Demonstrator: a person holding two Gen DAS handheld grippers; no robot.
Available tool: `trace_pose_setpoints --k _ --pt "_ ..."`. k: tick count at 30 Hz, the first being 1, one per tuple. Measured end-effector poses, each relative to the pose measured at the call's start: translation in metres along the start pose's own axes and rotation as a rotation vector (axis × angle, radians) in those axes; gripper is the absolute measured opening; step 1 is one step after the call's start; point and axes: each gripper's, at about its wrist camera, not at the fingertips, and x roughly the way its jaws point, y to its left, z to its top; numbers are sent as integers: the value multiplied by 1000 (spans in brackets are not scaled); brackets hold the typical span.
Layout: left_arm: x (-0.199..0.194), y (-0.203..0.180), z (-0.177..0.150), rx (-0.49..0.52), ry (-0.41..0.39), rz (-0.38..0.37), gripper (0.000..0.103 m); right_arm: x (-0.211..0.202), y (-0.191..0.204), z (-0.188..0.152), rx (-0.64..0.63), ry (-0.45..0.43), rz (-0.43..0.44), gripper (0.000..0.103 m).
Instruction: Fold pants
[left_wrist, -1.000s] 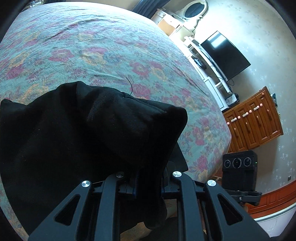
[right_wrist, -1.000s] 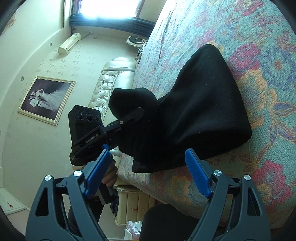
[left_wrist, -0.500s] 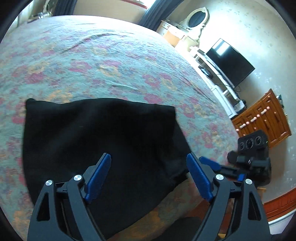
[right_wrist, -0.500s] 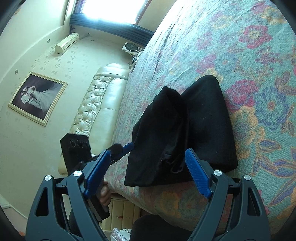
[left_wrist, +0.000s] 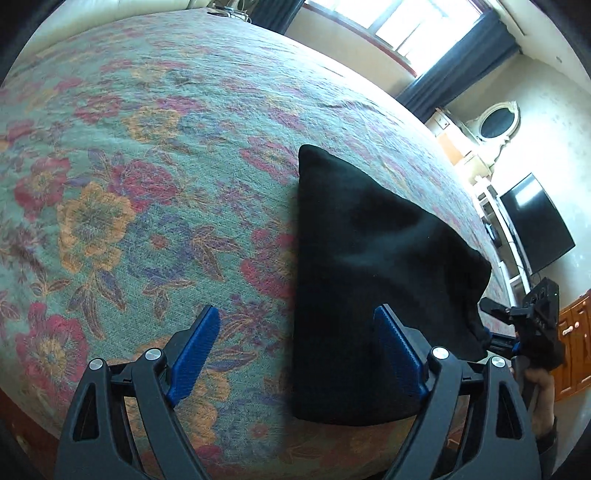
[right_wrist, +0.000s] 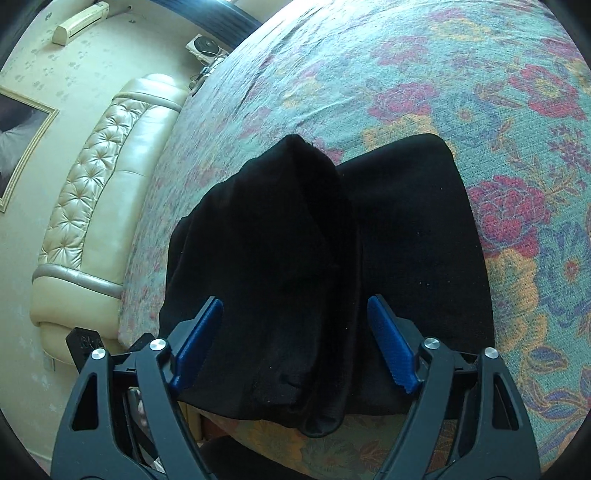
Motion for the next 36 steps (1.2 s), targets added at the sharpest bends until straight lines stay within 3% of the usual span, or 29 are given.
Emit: trace_pose_setpoints --k 1,2,8,11,18,20,21,23,24,27,32,33,35,36 --pt "1 0 -1 -5 5 -7 84 2 0 1 4 9 27 28" --pt "3 -2 -2 0 10 -7 84 5 -2 0 23 30 66 17" --pt "5 -16 -7 42 3 -19 84 -19 4 6 -37 -5 99 11" --pt "9 -19 -9 44 3 -29 84 -40 -4 12 -58 -52 74 7" --pt "21 -29 -14 59 17 -34 84 -60 -53 18 22 -90 15 0" --pt "22 -29 -15 64 20 -37 84 -62 -66 17 70 -84 69 0" --pt "22 -29 -15 66 17 -38 84 -62 -70 15 112 -77 140 5" --pt "22 -27 -16 67 17 -45 84 -61 -73 13 158 -64 239 35" --pt "22 -26 -16 64 17 -45 84 -60 -72 13 157 -61 252 62" --pt "24 -23 -17 51 21 -47 85 -46 -59 18 98 -1 196 66" --pt "23 -23 -19 66 19 -48 86 -8 -43 19 55 134 238 66" --pt "22 -24 -19 76 14 -44 86 -2 -39 18 37 146 210 64" --pt "20 -25 -18 94 4 -34 86 0 -36 17 17 141 174 26" --pt "20 -24 -18 98 1 -32 86 2 -37 18 27 148 200 12"
